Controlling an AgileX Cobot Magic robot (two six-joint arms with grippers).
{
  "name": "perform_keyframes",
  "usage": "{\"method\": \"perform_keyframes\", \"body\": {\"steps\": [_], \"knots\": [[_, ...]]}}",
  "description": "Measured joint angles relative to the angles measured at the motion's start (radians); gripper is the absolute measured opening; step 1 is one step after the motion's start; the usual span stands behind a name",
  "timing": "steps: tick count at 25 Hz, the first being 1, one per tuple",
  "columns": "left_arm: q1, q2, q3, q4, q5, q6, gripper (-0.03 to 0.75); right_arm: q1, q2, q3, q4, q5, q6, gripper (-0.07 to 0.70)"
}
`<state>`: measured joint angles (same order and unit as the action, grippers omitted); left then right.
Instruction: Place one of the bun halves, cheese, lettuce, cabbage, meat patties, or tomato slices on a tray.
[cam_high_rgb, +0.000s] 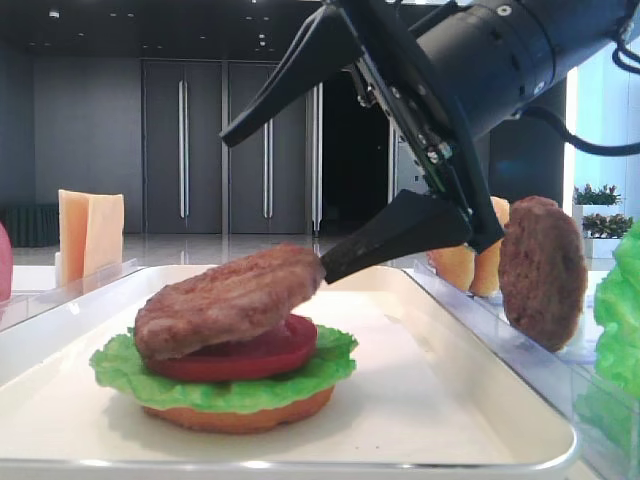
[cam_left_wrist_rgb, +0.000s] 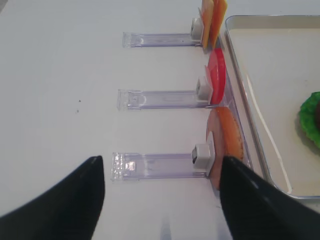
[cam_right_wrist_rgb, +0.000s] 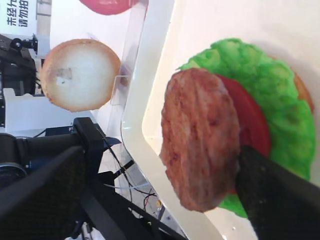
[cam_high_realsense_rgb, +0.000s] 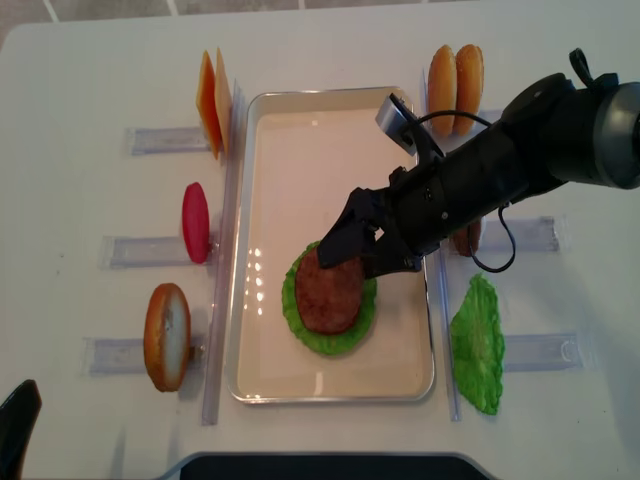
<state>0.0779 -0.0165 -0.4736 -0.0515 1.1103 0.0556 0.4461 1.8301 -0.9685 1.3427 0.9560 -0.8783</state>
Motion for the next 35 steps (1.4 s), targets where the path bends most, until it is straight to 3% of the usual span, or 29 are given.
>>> {"method": "perform_keyframes", "body": {"steps": [6,13,22,25,29,32,35], "knots": [[0.000,0.000,0.000,0.000,0.000,0.000,0.545,0.000,-0.074,0.000,-0.125,-0.069,0.048,0.609],[0.000,0.000,0.000,0.000,0.000,0.000,0.545,0.000,-0.175,-0.001,-0.275,-0.100,0.137,0.609],[0.000,0.000,0.000,0.000,0.000,-0.004,0.544,0.000,-0.422,-0.007,-0.728,-0.142,0.460,0.609],[0.000,0.000,0.000,0.000,0.000,-0.007,0.544,0.000,-0.475,-0.043,-0.935,-0.104,0.619,0.609],[0.000,0.000,0.000,0.000,0.000,-0.008,0.544,0.000,-0.499,-0.127,-1.193,0.023,0.797,0.615],[0.000,0.000,0.000,0.000,0.000,-0.008,0.544,0.000,-0.502,-0.184,-1.326,0.093,0.868,0.630],[0.000,0.000,0.000,0.000,0.000,-0.008,0.544,0.000,-0.503,-0.225,-1.393,0.118,0.898,0.632]]}}
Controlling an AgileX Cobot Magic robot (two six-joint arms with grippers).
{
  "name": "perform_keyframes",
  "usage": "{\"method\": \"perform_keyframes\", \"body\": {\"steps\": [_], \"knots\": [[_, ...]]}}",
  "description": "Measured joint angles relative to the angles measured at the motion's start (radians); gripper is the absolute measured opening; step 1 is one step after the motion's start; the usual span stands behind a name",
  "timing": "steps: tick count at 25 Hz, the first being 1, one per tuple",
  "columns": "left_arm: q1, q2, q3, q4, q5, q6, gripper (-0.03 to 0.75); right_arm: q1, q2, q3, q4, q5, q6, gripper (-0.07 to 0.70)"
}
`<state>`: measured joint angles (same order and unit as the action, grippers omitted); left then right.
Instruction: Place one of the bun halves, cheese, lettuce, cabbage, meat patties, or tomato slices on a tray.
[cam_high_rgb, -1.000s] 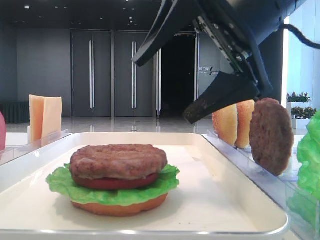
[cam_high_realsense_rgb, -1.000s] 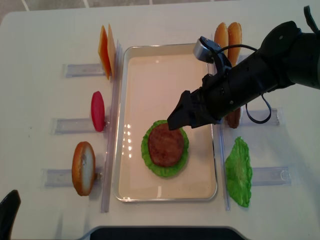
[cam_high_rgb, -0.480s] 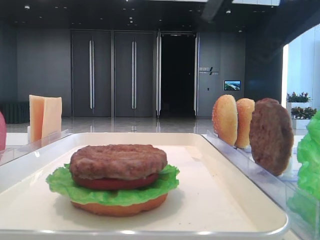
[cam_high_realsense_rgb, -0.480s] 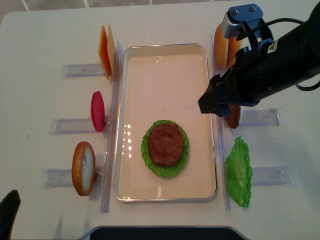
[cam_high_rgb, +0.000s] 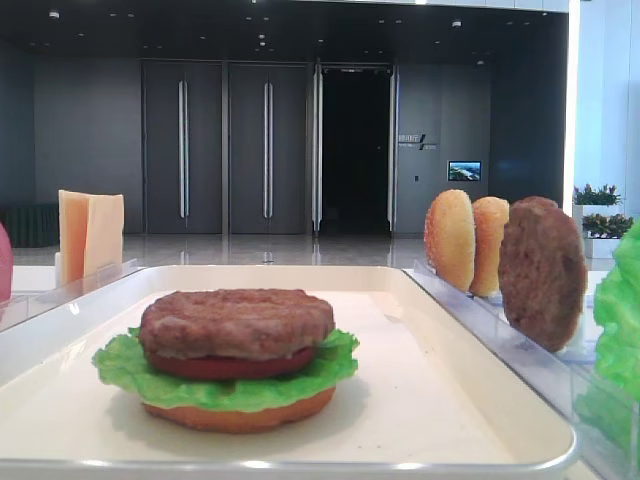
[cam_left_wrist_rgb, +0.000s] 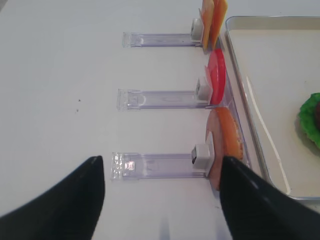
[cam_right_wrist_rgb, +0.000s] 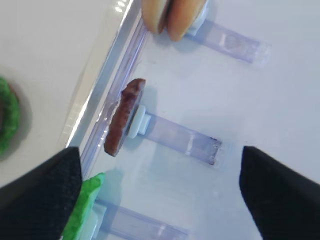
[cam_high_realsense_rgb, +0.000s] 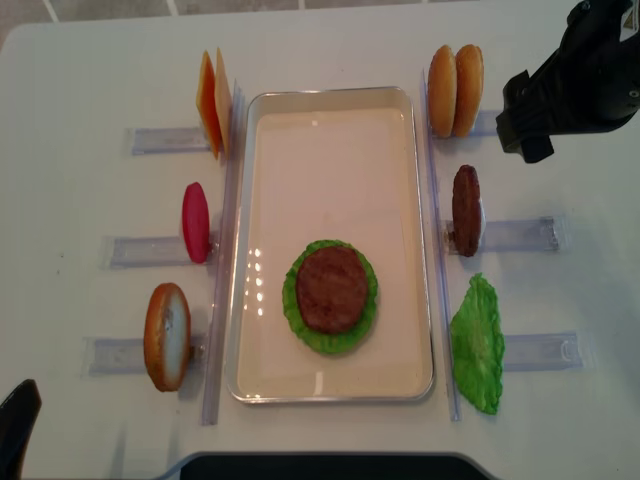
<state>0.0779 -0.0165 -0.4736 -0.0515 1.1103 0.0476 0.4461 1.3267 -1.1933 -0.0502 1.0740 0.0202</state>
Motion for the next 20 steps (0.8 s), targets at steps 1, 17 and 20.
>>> {"method": "perform_keyframes", "body": {"steps": [1,17,20], "knots": [[0.000,0.000,0.000,0.000,0.000,0.000,0.544,0.000,0.000,-0.012,-0.013,0.005,0.007,0.633],[0.000,0.000,0.000,0.000,0.000,-0.003,0.544,-0.132,0.051,-0.052,-0.074,0.055,0.072,0.625],[0.000,0.000,0.000,0.000,0.000,-0.003,0.544,-0.229,0.051,-0.052,-0.073,0.056,0.091,0.617]]}}
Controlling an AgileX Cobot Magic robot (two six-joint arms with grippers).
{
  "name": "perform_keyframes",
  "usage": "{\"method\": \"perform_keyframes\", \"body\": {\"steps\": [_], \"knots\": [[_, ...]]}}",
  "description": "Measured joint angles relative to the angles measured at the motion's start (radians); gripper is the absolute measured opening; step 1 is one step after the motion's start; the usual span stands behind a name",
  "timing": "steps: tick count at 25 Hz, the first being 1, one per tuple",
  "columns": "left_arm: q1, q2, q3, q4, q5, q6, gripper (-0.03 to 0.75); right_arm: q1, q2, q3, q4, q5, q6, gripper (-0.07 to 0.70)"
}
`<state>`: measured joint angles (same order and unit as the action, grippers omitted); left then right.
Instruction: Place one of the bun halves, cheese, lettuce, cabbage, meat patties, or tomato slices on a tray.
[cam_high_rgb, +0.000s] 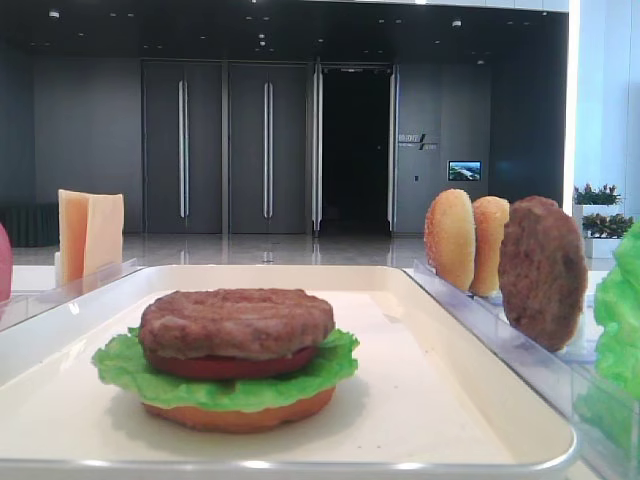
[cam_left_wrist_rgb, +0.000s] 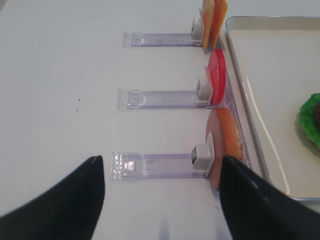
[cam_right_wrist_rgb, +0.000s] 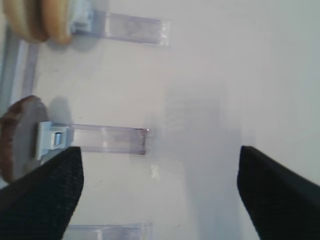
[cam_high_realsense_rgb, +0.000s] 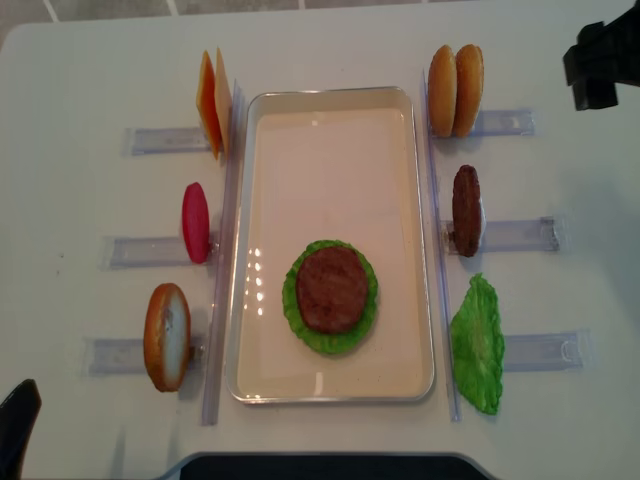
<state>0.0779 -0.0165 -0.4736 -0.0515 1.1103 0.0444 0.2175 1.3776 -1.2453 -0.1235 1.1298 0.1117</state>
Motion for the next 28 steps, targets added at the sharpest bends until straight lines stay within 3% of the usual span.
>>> {"method": "perform_keyframes", "body": {"steps": [5,10,18,28], "knots": [[0.000,0.000,0.000,0.000,0.000,-0.001,0.544,-0.114,0.000,0.000,-0.001,0.000,0.004,0.605],[0.000,0.000,0.000,0.001,0.000,-0.001,0.544,-0.173,0.000,0.000,-0.001,0.000,0.005,0.596],[0.000,0.000,0.000,0.003,0.000,-0.001,0.544,-0.187,-0.068,0.000,-0.001,-0.008,0.010,0.594],[0.000,0.000,0.000,0.004,0.000,-0.001,0.544,-0.143,-0.407,0.000,-0.004,-0.007,-0.003,0.592]]}}
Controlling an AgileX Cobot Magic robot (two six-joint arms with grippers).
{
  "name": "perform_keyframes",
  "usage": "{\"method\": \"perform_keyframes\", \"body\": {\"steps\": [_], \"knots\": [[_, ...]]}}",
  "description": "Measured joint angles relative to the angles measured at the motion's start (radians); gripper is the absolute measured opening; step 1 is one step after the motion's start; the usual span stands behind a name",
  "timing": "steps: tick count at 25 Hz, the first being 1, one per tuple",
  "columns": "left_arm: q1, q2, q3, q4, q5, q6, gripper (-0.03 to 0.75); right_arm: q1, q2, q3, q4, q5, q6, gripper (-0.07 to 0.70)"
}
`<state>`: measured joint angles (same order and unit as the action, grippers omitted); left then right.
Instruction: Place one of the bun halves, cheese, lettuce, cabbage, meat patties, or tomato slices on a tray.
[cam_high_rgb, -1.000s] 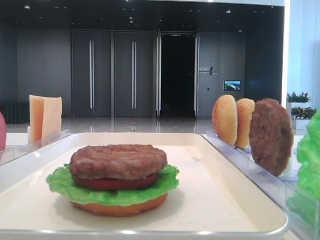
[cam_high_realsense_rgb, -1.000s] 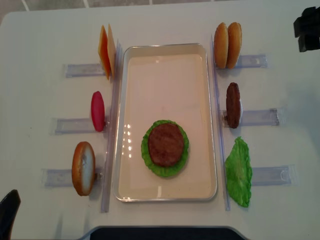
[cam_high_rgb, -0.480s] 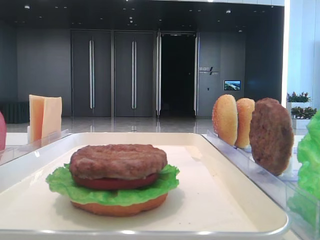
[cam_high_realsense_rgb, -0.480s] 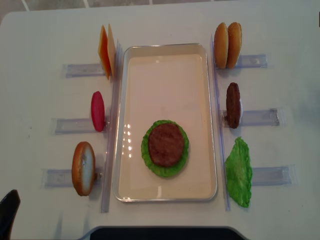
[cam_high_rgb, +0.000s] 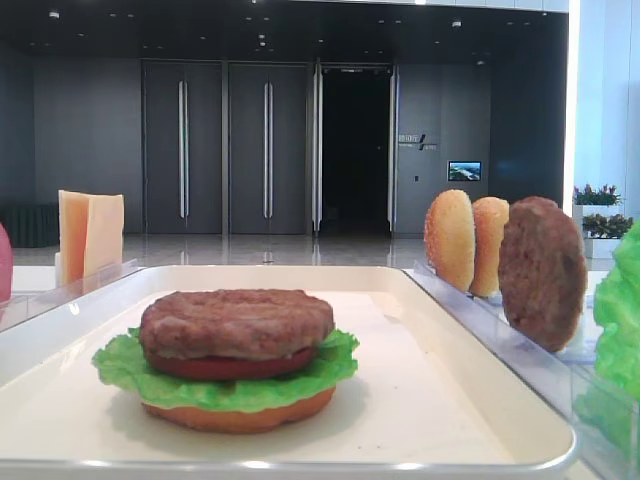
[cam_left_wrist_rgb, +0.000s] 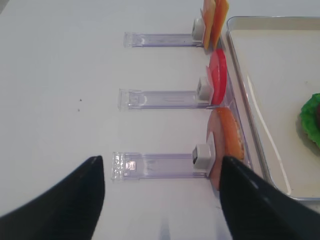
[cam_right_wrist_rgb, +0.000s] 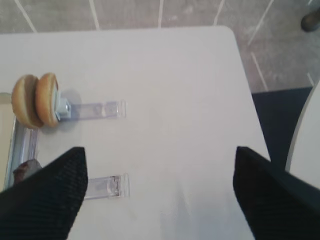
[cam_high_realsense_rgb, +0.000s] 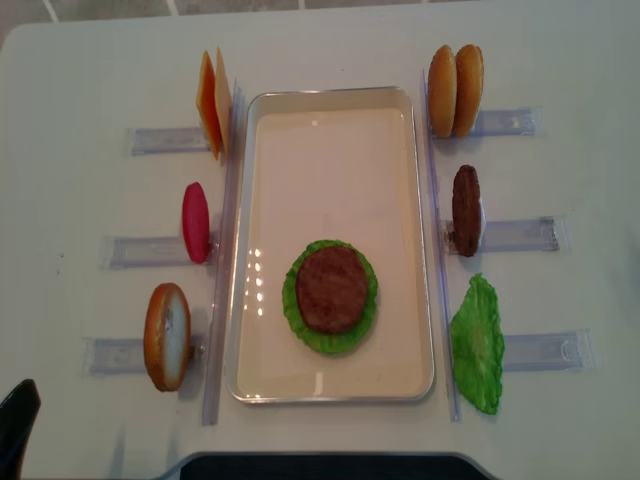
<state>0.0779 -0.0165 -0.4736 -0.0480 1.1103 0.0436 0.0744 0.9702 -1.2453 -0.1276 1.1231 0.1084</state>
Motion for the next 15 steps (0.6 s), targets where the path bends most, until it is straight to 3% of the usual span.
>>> {"method": "perform_keyframes", "body": {"steps": [8,15], "knots": [[0.000,0.000,0.000,0.000,0.000,0.000,0.544,0.004,-0.346,0.030,-0.001,0.000,-0.011,0.590],[0.000,0.000,0.000,0.000,0.000,0.000,0.544,0.004,-0.590,0.195,0.003,-0.031,-0.011,0.589]]}}
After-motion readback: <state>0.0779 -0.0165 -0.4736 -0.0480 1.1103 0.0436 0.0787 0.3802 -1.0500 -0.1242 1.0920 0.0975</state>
